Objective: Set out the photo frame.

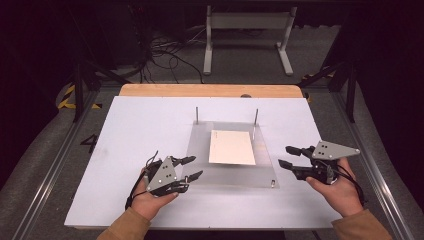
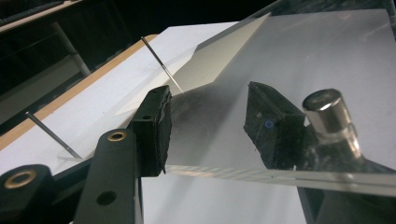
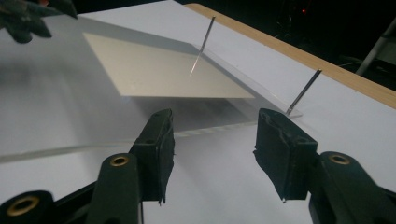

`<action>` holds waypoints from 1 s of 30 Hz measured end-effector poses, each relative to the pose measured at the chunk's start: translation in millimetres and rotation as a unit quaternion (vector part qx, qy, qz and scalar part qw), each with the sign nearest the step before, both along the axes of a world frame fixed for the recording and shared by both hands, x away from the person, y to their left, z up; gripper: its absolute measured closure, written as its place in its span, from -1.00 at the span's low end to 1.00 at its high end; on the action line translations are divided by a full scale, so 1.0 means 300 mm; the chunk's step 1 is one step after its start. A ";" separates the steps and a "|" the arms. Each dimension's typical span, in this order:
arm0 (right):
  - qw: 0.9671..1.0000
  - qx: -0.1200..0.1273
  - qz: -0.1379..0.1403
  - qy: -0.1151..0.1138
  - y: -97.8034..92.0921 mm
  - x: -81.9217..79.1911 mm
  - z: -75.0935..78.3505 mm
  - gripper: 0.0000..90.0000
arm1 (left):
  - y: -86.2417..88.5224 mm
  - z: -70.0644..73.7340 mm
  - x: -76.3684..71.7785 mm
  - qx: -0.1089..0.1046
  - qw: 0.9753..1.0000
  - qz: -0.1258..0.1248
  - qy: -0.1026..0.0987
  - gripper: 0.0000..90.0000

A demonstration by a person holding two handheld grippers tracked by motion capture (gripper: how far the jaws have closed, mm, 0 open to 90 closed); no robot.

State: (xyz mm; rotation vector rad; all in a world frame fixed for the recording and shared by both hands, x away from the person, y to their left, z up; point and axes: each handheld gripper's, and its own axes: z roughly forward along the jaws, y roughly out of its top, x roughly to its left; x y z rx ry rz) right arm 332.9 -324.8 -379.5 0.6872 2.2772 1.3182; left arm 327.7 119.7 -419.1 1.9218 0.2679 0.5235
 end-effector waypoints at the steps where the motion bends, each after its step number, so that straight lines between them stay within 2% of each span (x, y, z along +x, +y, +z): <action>1: 1.000 -0.012 0.004 -0.003 0.003 -0.005 -0.003 -0.01 | 0.000 0.001 0.000 0.001 1.000 0.000 0.000 0.11; 2: 1.000 -0.012 0.004 -0.003 0.003 -0.005 -0.003 -0.01 | 0.000 0.001 0.000 0.001 1.000 0.000 0.000 0.11; 3: 0.999 -0.034 0.011 -0.004 0.011 -0.019 -0.013 -0.01 | -0.001 0.002 -0.001 0.000 1.000 0.002 0.001 0.11; 8: 0.999 -0.042 0.032 -0.013 0.036 -0.038 -0.031 -0.03 | -0.002 0.007 -0.001 0.001 1.000 0.005 0.002 0.11; 9: 0.998 -0.042 0.044 -0.025 0.051 -0.043 -0.039 -0.10 | -0.003 0.010 -0.003 0.002 1.000 0.007 0.003 0.11; 12: 0.997 -0.031 0.061 -0.047 0.072 -0.044 -0.048 -0.17 | -0.004 0.012 -0.004 0.002 1.000 0.007 0.004 0.11; 13: 0.997 -0.031 0.061 -0.047 0.072 -0.044 -0.048 -0.17 | -0.004 0.012 -0.004 0.002 1.000 0.007 0.004 0.11; 19: 0.991 -0.006 0.095 -0.092 0.119 -0.032 -0.075 -0.17 | -0.005 0.017 -0.001 0.000 1.000 0.005 0.005 0.11; 22: 0.990 0.004 0.104 -0.098 0.142 -0.021 -0.092 -0.15 | -0.008 0.013 -0.001 -0.004 1.000 0.000 0.007 0.10; 25: 0.989 0.020 0.110 -0.098 0.155 -0.009 -0.108 0.02 | -0.007 0.010 0.001 -0.009 1.000 0.000 0.008 0.10; 28: 0.988 0.035 0.105 -0.109 0.157 -0.006 -0.117 0.12 | -0.003 0.007 0.007 -0.015 1.000 -0.002 0.012 0.08; 30: 0.988 0.052 0.103 -0.107 0.149 -0.001 -0.122 0.11 | 0.005 -0.002 0.021 -0.034 0.999 -0.010 0.019 0.04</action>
